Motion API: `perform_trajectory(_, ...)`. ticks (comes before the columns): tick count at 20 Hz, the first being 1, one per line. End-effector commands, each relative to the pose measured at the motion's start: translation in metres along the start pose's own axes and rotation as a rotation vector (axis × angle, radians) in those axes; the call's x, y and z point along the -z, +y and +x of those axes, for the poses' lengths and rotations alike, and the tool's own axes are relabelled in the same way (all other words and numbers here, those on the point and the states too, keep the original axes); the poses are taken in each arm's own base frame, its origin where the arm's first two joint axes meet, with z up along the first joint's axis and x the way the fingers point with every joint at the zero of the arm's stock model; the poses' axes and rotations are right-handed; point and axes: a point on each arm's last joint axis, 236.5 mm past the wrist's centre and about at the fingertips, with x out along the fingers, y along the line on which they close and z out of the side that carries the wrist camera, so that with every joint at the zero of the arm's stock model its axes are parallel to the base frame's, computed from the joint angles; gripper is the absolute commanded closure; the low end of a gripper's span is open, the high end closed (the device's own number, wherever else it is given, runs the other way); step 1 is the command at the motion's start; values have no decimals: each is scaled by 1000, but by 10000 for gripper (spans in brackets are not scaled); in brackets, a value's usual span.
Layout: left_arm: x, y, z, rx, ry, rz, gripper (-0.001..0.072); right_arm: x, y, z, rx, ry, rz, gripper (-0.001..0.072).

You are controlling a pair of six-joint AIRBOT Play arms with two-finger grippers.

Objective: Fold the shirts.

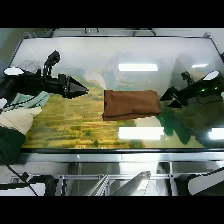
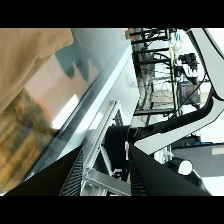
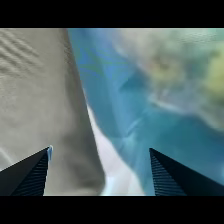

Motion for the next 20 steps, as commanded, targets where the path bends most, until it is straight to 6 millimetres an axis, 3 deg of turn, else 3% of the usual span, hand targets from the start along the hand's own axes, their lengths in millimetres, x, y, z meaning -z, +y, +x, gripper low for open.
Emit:
perform_trajectory(1,0,0,0,0,1,-1,423,2,28,36,-147,33,-2,21)
perform_trajectory(2,1,0,0,1,2,-1,423,3,36,46,-167,46,0,38)
perform_trajectory(4,1,0,0,1,3,-1,423,7,51,60,-192,67,-23,175)
perform_trajectory(5,1,0,0,1,2,-1,424,8,61,63,-214,67,-44,392)
perform_trajectory(6,1,0,0,1,3,-2,424,6,70,60,-240,57,-58,687)
perform_trajectory(7,1,-1,0,2,4,-2,424,2,76,54,-251,43,-70,689)
perform_trajectory(9,2,-1,0,5,9,-2,423,-18,84,20,-241,-48,-116,690)
perform_trajectory(11,2,-1,0,4,9,-3,424,-61,84,-47,-221,-266,-98,691)
perform_trajectory(12,2,-1,0,4,9,-3,424,-88,72,-94,-199,-421,-37,692)
perform_trajectory(13,2,-1,0,4,9,-3,424,-106,48,-144,-164,-574,67,692)
perform_trajectory(14,2,-1,0,5,9,-3,424,-111,18,-186,-123,-681,169,691)
perform_trajectory(15,2,-1,0,4,9,-2,424,-104,-21,-225,-56,-757,269,692)
perform_trajectory(17,2,-1,0,4,9,-2,424,-60,-102,-277,150,-796,432,692)
perform_trajectory(20,2,-1,0,4,10,-2,424,33,-202,-320,440,-719,631,691)
